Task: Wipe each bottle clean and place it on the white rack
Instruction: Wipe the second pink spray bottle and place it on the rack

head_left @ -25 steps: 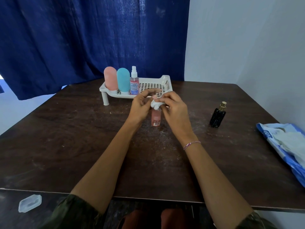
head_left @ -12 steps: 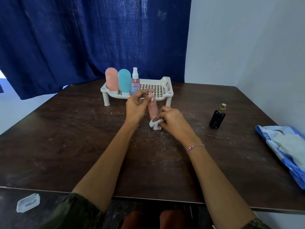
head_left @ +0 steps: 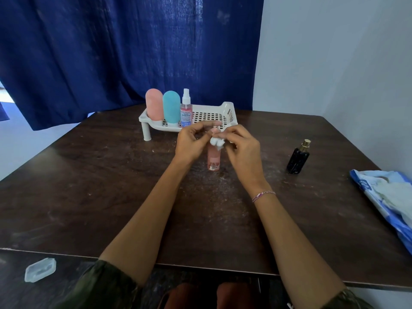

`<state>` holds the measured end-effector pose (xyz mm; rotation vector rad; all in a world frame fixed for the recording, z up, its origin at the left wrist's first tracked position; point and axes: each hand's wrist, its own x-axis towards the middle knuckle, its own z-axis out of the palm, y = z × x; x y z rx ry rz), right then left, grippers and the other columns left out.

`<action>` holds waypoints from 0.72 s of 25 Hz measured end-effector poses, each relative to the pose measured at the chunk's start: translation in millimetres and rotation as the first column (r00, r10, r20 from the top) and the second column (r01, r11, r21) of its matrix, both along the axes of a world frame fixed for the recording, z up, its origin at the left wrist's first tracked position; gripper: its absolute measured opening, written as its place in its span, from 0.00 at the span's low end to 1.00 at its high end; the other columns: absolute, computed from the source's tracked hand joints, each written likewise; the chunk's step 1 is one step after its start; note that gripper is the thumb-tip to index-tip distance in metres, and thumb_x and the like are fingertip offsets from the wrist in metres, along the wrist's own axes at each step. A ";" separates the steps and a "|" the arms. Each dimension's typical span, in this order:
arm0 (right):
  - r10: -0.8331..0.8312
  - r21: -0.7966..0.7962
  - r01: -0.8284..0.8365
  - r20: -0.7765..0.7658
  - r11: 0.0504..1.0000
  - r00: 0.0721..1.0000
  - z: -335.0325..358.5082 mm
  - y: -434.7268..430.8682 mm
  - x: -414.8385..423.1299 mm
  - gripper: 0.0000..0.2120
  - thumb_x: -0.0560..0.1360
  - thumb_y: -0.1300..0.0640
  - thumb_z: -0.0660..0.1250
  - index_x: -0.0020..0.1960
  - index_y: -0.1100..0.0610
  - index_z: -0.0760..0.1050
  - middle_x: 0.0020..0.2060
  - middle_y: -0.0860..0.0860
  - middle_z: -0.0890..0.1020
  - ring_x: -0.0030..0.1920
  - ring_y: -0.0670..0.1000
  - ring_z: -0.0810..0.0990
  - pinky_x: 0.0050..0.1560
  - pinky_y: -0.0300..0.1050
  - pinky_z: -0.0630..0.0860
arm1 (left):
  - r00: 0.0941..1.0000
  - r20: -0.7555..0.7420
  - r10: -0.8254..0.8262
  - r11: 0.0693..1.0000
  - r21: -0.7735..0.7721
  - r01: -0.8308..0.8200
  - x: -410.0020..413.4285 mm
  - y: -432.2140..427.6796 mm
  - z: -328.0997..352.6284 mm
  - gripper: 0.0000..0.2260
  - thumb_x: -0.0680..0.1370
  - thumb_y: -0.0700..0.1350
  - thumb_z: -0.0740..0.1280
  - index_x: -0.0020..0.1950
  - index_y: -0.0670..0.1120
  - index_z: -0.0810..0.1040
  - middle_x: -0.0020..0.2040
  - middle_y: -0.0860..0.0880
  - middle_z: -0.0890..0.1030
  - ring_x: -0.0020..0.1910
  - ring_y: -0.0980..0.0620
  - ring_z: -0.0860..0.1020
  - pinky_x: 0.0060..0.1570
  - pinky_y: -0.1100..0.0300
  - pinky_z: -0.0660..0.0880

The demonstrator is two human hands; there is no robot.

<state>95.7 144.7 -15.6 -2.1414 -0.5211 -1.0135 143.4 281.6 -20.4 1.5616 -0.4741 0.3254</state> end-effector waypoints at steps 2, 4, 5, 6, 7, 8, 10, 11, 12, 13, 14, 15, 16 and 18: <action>-0.011 0.039 0.013 -0.056 0.999 0.998 -0.8 -1.1 3.7 0.10 0.72 0.67 0.68 0.52 0.62 0.80 0.50 0.54 0.79 0.55 0.48 0.76 0.57 0.42 0.77 | 1.000 -0.023 0.003 1.000 -0.010 -0.003 1.3 0.3 -0.6 0.09 0.76 0.41 0.68 0.55 0.48 0.80 0.54 0.47 0.82 0.57 0.50 0.79 0.56 0.49 0.78; -0.041 0.061 0.046 -0.086 0.997 0.995 -2.1 -2.8 9.0 0.09 0.71 0.67 0.69 0.51 0.63 0.80 0.51 0.54 0.79 0.57 0.50 0.76 0.56 0.44 0.77 | 0.999 -0.037 0.004 1.000 -0.017 -0.004 1.0 0.0 0.1 0.09 0.76 0.41 0.68 0.55 0.49 0.80 0.54 0.48 0.82 0.57 0.49 0.79 0.56 0.47 0.77; -0.049 0.067 0.055 -0.091 0.996 0.995 -2.7 -2.9 10.6 0.08 0.71 0.66 0.70 0.51 0.63 0.80 0.51 0.54 0.78 0.57 0.49 0.76 0.55 0.44 0.78 | 0.999 -0.040 0.008 1.000 -0.017 -0.009 1.5 0.0 -0.1 0.09 0.76 0.41 0.68 0.55 0.49 0.81 0.55 0.48 0.82 0.57 0.49 0.79 0.56 0.46 0.77; -0.040 0.068 0.046 -0.093 0.997 0.995 -3.5 -2.8 10.9 0.09 0.71 0.65 0.70 0.51 0.63 0.80 0.51 0.53 0.78 0.57 0.48 0.75 0.55 0.44 0.78 | 0.999 -0.043 0.012 1.000 -0.021 -0.013 1.8 0.4 -0.4 0.09 0.76 0.41 0.68 0.55 0.48 0.81 0.55 0.47 0.82 0.57 0.48 0.79 0.56 0.46 0.77; -0.012 0.065 0.018 -0.097 0.998 0.995 -3.9 -2.0 9.8 0.10 0.71 0.63 0.70 0.53 0.62 0.80 0.51 0.53 0.77 0.56 0.47 0.74 0.56 0.43 0.77 | 0.999 -0.051 0.018 0.999 -0.032 -0.019 2.1 1.0 -0.8 0.09 0.76 0.41 0.68 0.55 0.48 0.81 0.55 0.47 0.82 0.57 0.48 0.79 0.56 0.46 0.77; 0.024 0.058 -0.017 -0.109 0.998 0.994 -4.5 -0.4 8.1 0.12 0.72 0.62 0.70 0.55 0.62 0.79 0.52 0.53 0.76 0.57 0.46 0.73 0.56 0.42 0.77 | 0.998 -0.061 0.023 0.999 -0.045 -0.026 2.3 1.8 -1.0 0.09 0.76 0.41 0.68 0.55 0.48 0.81 0.55 0.47 0.82 0.57 0.48 0.79 0.56 0.46 0.77; 0.088 0.068 -0.077 -0.177 0.995 0.980 -3.6 4.0 2.6 0.15 0.74 0.57 0.68 0.59 0.61 0.77 0.54 0.53 0.74 0.60 0.47 0.70 0.55 0.39 0.77 | 0.995 -0.088 0.041 0.997 -0.063 -0.047 3.0 3.3 -1.3 0.10 0.77 0.41 0.67 0.57 0.46 0.80 0.56 0.46 0.82 0.58 0.48 0.79 0.57 0.47 0.77; 0.113 0.095 -0.095 -0.215 0.991 0.970 -2.3 5.8 0.6 0.16 0.75 0.54 0.66 0.60 0.60 0.77 0.55 0.52 0.74 0.61 0.47 0.69 0.54 0.38 0.76 | 0.994 -0.102 0.046 0.996 -0.067 -0.053 2.6 3.5 -1.2 0.10 0.77 0.40 0.67 0.57 0.46 0.80 0.57 0.46 0.81 0.58 0.48 0.79 0.56 0.48 0.77; 0.130 0.123 -0.103 -0.234 0.987 0.964 -1.4 6.7 0.1 0.16 0.76 0.53 0.64 0.60 0.60 0.77 0.56 0.52 0.74 0.61 0.46 0.69 0.53 0.36 0.76 | 0.993 -0.110 0.045 0.996 -0.071 -0.053 1.9 3.5 -1.0 0.10 0.77 0.40 0.67 0.57 0.45 0.80 0.57 0.46 0.81 0.58 0.48 0.79 0.56 0.48 0.78; 0.128 0.139 -0.099 -0.226 0.985 0.966 -1.0 6.7 0.9 0.16 0.77 0.53 0.63 0.60 0.60 0.77 0.55 0.52 0.74 0.60 0.46 0.69 0.53 0.35 0.76 | 0.993 -0.113 0.041 0.996 -0.075 -0.050 1.5 3.2 -0.7 0.10 0.77 0.40 0.67 0.58 0.45 0.80 0.58 0.46 0.81 0.58 0.48 0.79 0.56 0.49 0.78; 0.105 0.132 -0.079 -0.200 0.988 0.974 -1.3 6.4 2.0 0.14 0.77 0.55 0.64 0.59 0.60 0.77 0.55 0.53 0.75 0.59 0.46 0.70 0.54 0.36 0.75 | 0.993 -0.112 0.035 0.996 -0.078 -0.044 1.5 2.7 -0.8 0.10 0.77 0.40 0.66 0.58 0.45 0.80 0.58 0.45 0.81 0.58 0.48 0.78 0.56 0.49 0.78; 0.075 0.112 -0.057 -0.170 0.992 0.982 -2.1 6.1 3.3 0.13 0.76 0.58 0.65 0.58 0.60 0.78 0.54 0.53 0.76 0.59 0.46 0.71 0.56 0.38 0.76 | 0.993 -0.112 0.029 0.996 -0.079 -0.038 2.0 2.2 -1.5 0.10 0.77 0.40 0.66 0.58 0.45 0.80 0.58 0.45 0.81 0.59 0.47 0.78 0.56 0.49 0.78; 0.048 0.092 -0.035 -0.149 0.995 0.988 -3.5 6.0 4.6 0.12 0.75 0.61 0.67 0.58 0.60 0.78 0.54 0.54 0.76 0.59 0.47 0.72 0.57 0.40 0.76 | 0.993 -0.112 0.021 0.996 -0.081 -0.030 1.9 2.1 -1.8 0.10 0.77 0.40 0.66 0.57 0.45 0.80 0.58 0.44 0.80 0.59 0.47 0.78 0.55 0.48 0.78; 0.013 0.085 -0.001 -0.135 0.996 0.991 -5.5 6.6 5.6 0.13 0.72 0.64 0.69 0.56 0.61 0.79 0.54 0.54 0.78 0.60 0.49 0.73 0.58 0.41 0.76 | 0.993 -0.116 0.008 0.996 -0.087 -0.018 1.2 2.1 -1.6 0.09 0.77 0.40 0.66 0.57 0.45 0.80 0.58 0.44 0.80 0.58 0.46 0.78 0.54 0.49 0.79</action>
